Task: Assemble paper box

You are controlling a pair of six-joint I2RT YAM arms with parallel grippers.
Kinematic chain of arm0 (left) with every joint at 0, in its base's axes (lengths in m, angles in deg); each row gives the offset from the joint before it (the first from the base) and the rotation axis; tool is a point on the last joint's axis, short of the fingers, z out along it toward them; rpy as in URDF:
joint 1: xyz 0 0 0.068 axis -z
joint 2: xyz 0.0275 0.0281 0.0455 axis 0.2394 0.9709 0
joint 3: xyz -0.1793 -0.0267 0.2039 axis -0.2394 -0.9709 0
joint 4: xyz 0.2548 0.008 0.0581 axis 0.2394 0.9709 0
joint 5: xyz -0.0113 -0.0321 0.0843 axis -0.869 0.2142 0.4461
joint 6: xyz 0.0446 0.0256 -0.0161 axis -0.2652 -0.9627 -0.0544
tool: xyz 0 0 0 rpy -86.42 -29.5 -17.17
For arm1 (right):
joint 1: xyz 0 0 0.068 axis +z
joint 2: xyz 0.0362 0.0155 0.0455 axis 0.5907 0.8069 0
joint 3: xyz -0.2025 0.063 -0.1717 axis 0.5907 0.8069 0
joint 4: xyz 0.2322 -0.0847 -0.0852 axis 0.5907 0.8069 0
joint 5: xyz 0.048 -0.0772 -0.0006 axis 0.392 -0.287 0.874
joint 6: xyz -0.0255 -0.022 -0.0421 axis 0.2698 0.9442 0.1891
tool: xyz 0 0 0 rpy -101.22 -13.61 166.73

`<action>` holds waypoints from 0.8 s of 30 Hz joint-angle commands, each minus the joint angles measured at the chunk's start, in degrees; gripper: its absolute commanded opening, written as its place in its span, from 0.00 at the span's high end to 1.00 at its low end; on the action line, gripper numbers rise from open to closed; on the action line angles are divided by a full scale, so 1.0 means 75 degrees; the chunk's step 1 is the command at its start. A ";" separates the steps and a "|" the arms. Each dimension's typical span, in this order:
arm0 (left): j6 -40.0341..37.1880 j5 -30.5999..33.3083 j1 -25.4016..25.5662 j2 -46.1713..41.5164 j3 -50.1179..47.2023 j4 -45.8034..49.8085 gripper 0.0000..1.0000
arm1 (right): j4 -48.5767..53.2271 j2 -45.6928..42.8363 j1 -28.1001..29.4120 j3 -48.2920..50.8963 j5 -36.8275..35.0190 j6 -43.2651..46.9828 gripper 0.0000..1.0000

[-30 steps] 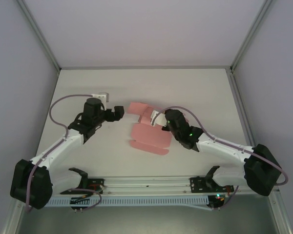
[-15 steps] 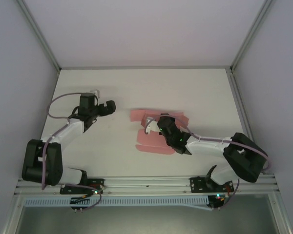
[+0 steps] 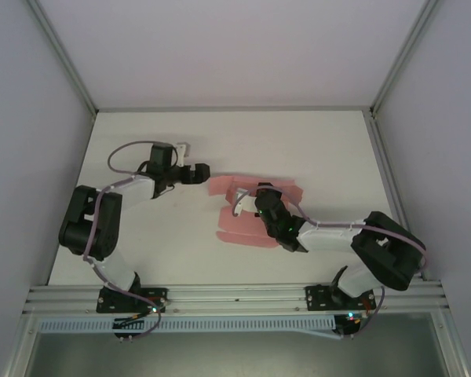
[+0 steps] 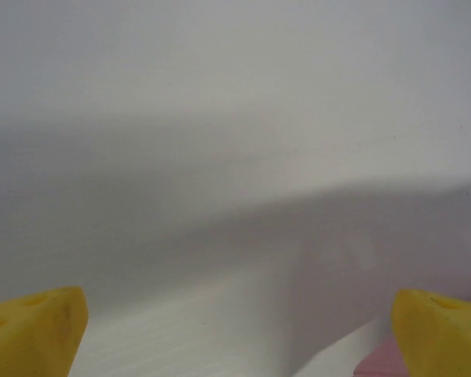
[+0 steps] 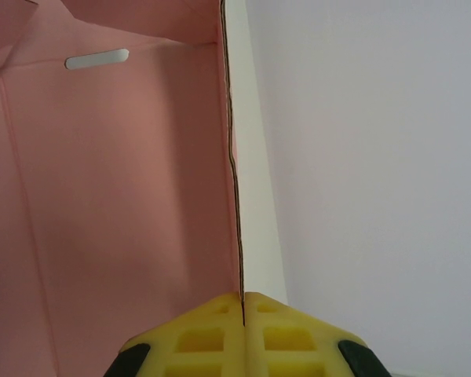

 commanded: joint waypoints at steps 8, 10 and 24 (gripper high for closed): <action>-0.0423 -0.0790 0.0628 -0.0426 -0.0695 -0.0388 0.07 | 0.0062 -0.0187 0.0056 0.0016 -0.0117 -0.0313 1.00; -0.0580 -0.0814 0.0821 -0.0681 -0.0905 -0.0496 0.09 | 0.0086 -0.0208 0.0050 0.0011 -0.0131 -0.0324 1.00; -0.0869 -0.1124 0.1533 -0.0789 -0.1225 -0.1203 0.26 | 0.0059 -0.0185 0.0057 0.0177 -0.0011 -0.0443 1.00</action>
